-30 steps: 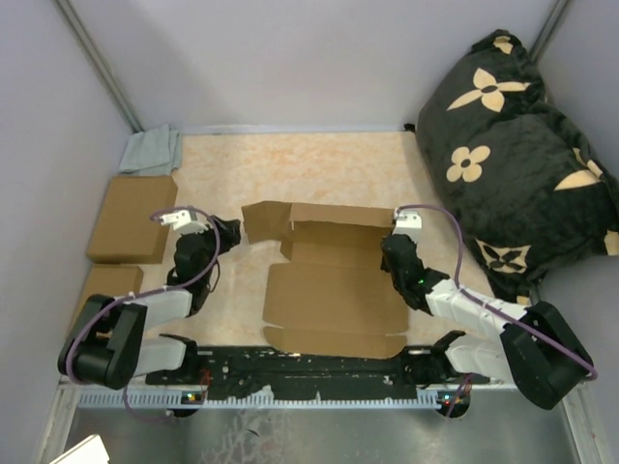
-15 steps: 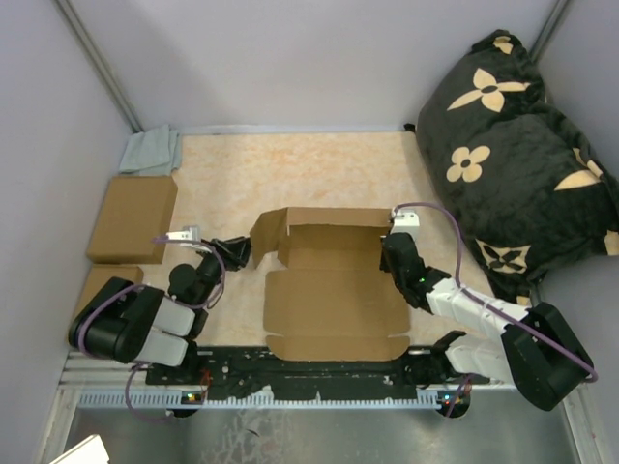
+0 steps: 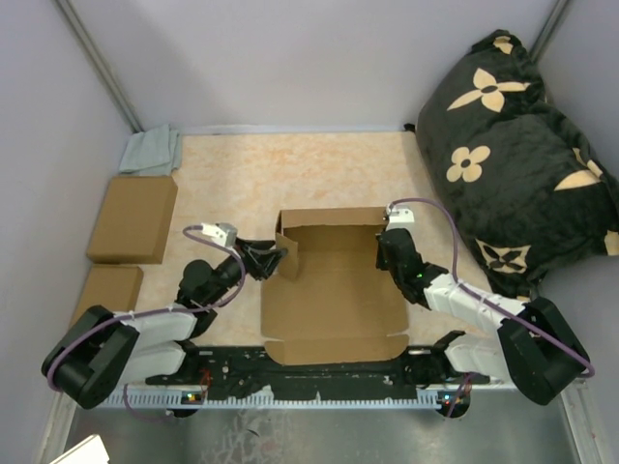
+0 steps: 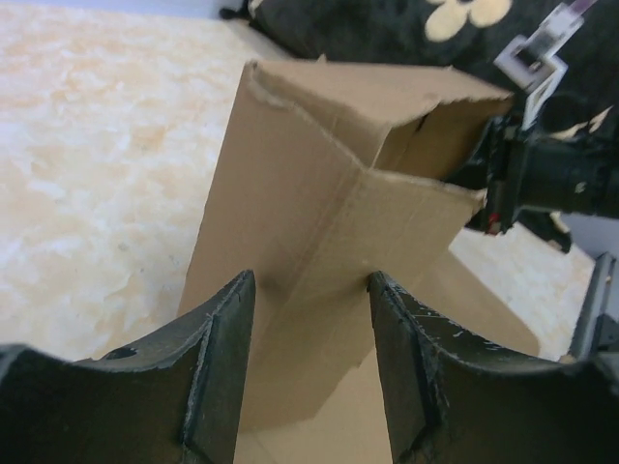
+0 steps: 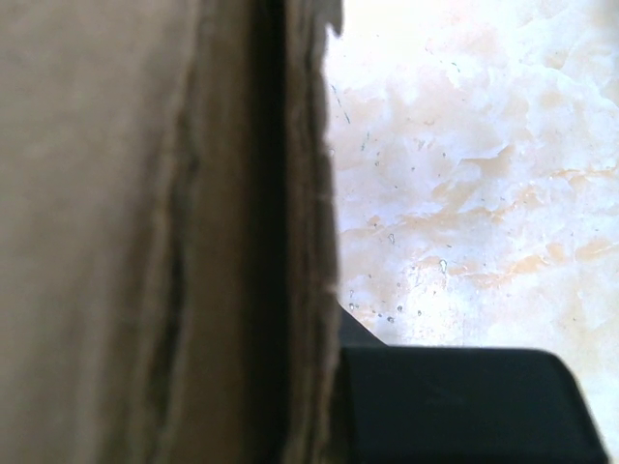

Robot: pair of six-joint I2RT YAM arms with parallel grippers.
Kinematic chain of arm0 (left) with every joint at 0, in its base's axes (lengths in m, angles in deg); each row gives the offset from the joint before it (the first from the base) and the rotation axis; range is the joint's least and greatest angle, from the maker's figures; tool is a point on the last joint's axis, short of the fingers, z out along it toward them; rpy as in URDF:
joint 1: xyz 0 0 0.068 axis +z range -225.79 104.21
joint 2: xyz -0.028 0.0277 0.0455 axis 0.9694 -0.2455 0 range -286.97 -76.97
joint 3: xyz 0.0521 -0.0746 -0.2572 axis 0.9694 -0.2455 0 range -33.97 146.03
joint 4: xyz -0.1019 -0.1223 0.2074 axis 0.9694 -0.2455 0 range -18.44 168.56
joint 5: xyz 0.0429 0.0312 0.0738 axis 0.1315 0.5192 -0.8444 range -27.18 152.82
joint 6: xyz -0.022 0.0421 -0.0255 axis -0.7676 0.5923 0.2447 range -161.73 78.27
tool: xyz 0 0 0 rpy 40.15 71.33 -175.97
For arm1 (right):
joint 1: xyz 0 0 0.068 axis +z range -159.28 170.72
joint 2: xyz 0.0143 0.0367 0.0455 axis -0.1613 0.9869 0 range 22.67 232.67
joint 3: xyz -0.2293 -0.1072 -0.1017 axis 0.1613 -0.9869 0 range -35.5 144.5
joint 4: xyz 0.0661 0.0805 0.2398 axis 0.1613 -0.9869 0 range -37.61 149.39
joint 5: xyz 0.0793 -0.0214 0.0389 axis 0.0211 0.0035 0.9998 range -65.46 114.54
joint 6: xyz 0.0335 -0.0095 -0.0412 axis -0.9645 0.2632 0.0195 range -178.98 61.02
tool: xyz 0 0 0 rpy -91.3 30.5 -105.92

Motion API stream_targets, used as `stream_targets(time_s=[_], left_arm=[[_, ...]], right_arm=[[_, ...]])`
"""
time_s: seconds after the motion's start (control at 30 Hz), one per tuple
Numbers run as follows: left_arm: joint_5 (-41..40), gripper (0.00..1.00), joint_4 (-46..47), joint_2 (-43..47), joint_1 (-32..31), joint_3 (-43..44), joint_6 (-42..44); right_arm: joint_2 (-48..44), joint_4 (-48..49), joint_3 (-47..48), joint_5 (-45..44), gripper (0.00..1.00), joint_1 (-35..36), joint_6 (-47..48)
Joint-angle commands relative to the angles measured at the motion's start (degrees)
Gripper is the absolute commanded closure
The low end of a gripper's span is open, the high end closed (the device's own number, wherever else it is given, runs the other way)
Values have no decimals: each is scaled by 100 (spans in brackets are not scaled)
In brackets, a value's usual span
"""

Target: Fold the paper box

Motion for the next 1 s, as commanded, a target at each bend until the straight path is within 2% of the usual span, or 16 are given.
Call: stream_targets(time_s=[0.0,0.17,0.73,0.87,0.97], left_arm=[[-341,43,-614,-90,-88,100,479],[-894,42,-1019,-170,-221,353,754],[-2009,38,-1251,-650,-690,1047,1550],[-2332,46,-1569,-935,-780,1348,1577],[-2988,56,-2151,-1217,-1024,1799,1731]], right_arm=[[-1,188,237,226,98,-12,-27],[-144,339,96,414,97,-16,85],[-230,551,-5,901,96,-12,305],[-217,544,6,928,96,-12,288],[-243,494,31,853,97,-4,173]])
